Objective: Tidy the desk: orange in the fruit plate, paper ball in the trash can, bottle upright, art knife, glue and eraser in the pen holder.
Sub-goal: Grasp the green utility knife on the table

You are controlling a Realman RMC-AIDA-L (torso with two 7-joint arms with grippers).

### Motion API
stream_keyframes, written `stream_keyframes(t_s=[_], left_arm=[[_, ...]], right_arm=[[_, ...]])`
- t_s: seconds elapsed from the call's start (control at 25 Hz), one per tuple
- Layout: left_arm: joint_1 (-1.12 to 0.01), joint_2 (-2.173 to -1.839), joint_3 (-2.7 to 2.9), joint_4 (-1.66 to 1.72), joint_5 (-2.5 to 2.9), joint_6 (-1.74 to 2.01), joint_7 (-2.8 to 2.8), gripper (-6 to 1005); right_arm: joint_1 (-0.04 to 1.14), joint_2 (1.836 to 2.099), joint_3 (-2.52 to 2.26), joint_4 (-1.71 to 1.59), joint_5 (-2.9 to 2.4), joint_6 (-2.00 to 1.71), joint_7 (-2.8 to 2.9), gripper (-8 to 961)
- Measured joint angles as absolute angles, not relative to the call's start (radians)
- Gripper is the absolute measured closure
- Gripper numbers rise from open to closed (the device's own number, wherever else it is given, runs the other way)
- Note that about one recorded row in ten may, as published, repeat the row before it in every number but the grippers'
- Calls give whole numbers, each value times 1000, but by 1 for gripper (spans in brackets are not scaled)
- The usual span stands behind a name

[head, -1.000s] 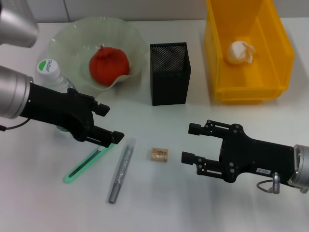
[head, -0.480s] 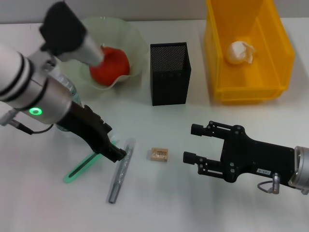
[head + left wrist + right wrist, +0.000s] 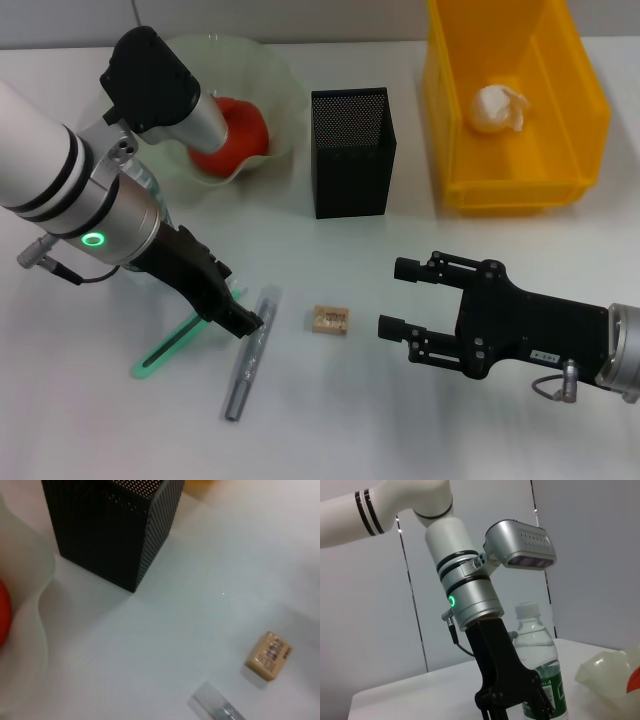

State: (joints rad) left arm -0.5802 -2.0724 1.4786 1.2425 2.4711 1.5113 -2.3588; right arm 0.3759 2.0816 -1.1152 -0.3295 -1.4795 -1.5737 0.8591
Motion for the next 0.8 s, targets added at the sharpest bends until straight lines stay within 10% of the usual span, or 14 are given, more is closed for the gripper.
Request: stream_keyframes(t_s=[0.8], left_arm=[[-576,-2072,1482,1197,2508,1453,-2361,195]], right_arm=[[381,2082,-1115,-327,-1479,-1572,859,270]])
